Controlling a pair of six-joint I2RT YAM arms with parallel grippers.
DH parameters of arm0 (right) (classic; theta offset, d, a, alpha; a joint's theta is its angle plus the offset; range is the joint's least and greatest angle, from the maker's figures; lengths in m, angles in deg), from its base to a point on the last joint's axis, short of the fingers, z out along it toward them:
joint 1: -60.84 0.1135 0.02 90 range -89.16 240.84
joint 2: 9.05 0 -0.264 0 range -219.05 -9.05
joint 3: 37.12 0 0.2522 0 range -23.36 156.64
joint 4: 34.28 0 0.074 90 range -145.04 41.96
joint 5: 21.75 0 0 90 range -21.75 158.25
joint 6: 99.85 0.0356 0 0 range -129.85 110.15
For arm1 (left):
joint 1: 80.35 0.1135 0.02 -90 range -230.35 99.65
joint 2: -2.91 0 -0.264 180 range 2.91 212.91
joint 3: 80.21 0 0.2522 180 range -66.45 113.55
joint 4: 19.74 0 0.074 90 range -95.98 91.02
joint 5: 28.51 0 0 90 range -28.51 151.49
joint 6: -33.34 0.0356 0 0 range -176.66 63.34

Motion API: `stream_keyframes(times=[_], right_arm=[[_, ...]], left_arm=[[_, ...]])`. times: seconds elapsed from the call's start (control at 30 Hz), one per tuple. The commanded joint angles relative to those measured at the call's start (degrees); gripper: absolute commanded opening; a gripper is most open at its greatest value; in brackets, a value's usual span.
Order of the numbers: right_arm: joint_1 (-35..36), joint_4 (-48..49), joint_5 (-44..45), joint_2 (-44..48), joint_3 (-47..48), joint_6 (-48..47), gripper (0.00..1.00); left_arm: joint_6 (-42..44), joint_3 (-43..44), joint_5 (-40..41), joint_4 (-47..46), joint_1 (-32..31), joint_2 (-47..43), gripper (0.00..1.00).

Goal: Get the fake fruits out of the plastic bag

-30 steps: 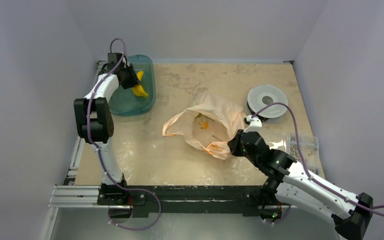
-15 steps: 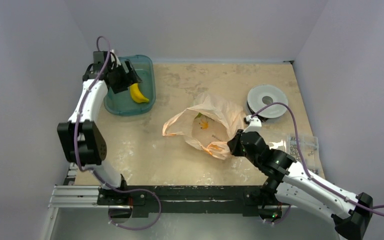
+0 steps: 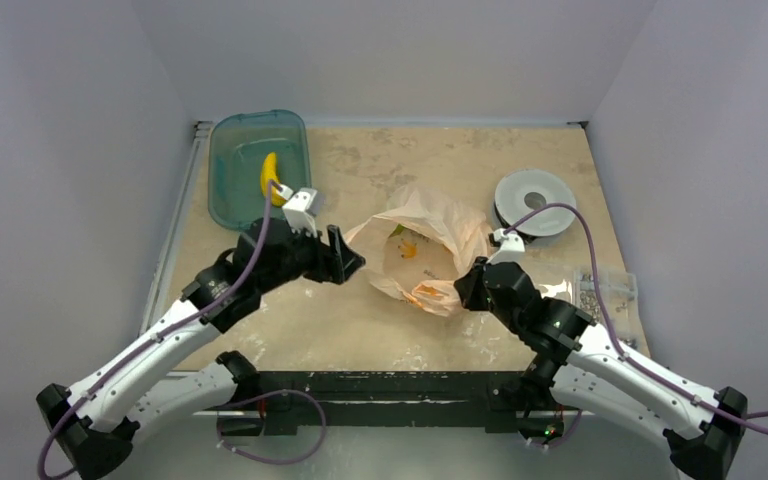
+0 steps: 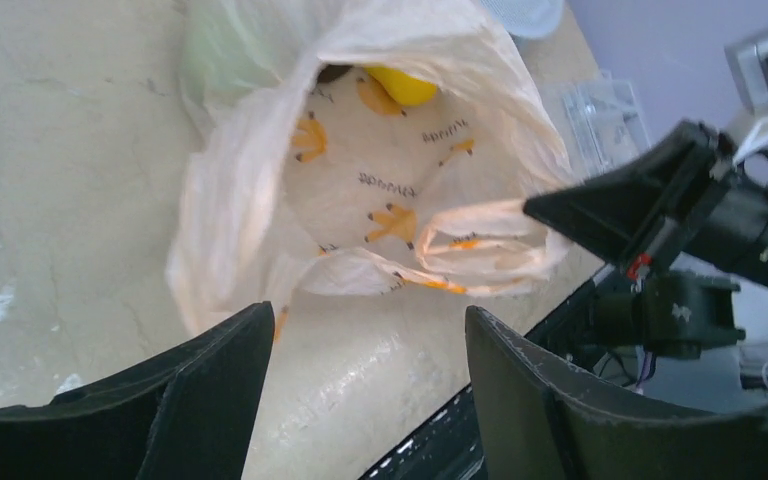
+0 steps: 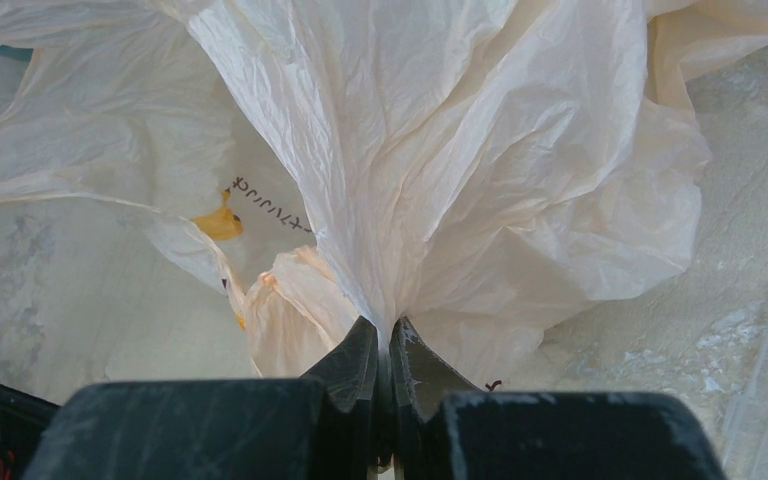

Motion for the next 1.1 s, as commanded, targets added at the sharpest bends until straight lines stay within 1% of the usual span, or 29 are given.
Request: stream_keyframes(times=[0.0,0.07,0.1,0.17,0.23,0.33,0.5,0.63,0.7,0.77,0.87,1.07], right_arm=[[0.1,1.9,-0.6,0.7,3.3,-0.9,0.0],[0.1,2.0,-1.1,0.8,3.1,-0.7,0.0],[0.1,2.1,-1.2,0.7,3.1,-0.7,0.0],[0.1,1.9,-1.2,0.8,2.9,-0.5,0.0],[0.1,1.4,-1.1,1.0,3.1,-0.2,0.0],[0.1,0.8,-1.3,2.2,2.9,0.3,0.0],[0.1,-0.2,-1.5,3.7,2.4,0.9,0.0],[0.1,-0.5,-2.7,4.6,2.3,1.4,0.0],[0.1,-0.2,-3.7,4.7,2.1,1.4,0.0],[0.1,0.5,-5.1,4.7,1.4,1.7,0.0],[0.1,1.3,-8.0,4.6,0.3,2.4,0.0],[0.1,5.4,-16.2,3.2,-0.8,-0.8,0.0]], left_arm=[[-1.2,-5.6,18.5,-10.9,-13.8,-1.2,0.68],[-0.5,-6.5,23.2,-14.6,-20.0,1.1,0.66],[0.8,-6.1,25.2,-16.6,-22.7,3.1,0.66],[4.7,-3.9,31.6,-18.7,-29.0,7.8,0.65],[6.2,-1.7,36.2,-19.4,-31.5,12.6,0.63],[5.1,-1.0,36.4,-24.3,-31.8,19.4,0.63],[7.1,-0.5,34.8,-36.4,-31.8,29.0,0.69],[6.8,3.1,36.3,-39.0,-31.8,36.9,0.69],[7.9,2.9,36.9,-44.0,-31.6,39.3,0.69],[7.6,2.9,37.8,-47.2,-31.1,41.3,0.68],[5.5,3.1,39.3,-48.2,-30.3,42.4,0.64],[4.0,-2.6,41.6,-53.5,-30.1,39.8,0.56]])
